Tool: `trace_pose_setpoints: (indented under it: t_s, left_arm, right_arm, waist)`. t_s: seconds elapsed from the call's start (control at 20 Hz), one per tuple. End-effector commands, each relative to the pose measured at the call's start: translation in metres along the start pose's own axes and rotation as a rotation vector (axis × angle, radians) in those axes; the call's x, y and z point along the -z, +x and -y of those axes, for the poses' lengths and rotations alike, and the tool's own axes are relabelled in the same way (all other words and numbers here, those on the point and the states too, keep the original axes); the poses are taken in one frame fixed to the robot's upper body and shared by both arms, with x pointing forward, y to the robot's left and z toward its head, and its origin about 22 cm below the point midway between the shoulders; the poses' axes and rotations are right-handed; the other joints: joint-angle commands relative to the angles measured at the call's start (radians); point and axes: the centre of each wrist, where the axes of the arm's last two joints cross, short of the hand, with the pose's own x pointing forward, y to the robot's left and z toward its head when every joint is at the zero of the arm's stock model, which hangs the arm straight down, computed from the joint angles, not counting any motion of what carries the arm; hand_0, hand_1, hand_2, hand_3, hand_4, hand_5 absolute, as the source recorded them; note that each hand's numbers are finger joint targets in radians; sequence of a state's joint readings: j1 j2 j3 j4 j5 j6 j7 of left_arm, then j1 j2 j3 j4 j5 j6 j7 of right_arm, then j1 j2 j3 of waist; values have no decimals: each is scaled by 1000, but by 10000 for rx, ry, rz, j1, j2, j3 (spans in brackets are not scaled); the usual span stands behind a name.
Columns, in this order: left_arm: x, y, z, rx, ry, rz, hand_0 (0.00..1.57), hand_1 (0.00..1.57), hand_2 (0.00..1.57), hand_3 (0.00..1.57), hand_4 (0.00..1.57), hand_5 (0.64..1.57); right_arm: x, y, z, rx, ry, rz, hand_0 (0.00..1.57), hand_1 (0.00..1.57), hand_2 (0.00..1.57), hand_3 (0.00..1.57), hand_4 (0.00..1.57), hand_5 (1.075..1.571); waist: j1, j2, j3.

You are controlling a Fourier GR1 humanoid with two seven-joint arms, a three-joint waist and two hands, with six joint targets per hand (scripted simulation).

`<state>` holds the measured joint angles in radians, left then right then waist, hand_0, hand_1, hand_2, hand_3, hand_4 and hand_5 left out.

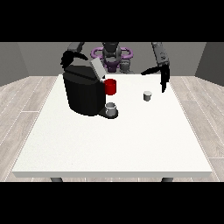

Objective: Insert the coffee pod into the coffee machine and close the lid

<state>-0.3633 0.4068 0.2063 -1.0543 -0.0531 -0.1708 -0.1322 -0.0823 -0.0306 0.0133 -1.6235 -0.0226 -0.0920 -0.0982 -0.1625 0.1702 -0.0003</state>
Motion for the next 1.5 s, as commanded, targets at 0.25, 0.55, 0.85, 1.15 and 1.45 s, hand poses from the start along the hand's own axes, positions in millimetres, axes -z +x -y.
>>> trace_pose_setpoints:
  t_s: [0.25,0.55,0.85,1.15,1.45]
  left_arm:
    - [28,3,3,1139,-285,-789,0,0,0,0,0,1571]
    - [33,0,36,1966,-1160,-878,0,0,459,0,0,1571]
    - [31,-19,15,2892,-638,-1595,807,807,847,501,0,1571]
    - [25,-29,-18,3798,-805,-1619,600,600,715,469,0,1571]
    - [53,1,17,4983,-195,-656,673,673,809,551,0,1571]
  right_arm:
    - [16,-3,-7,-26,-118,-403,0,0,0,0,352,1571]
    - [18,-23,16,-283,-470,-1174,0,0,0,0,371,1571]
    - [26,-8,-10,-613,-418,-1128,0,0,0,0,424,1571]
    - [28,7,-9,-678,-10,-904,0,0,0,0,427,1571]
    - [40,-6,-4,-532,-68,-797,0,0,0,0,453,1571]
  waist:
    - [132,302,2]
    - [411,-36,6]
    - [223,281,-1]
    - [-187,577,-6]
    - [-171,948,0]
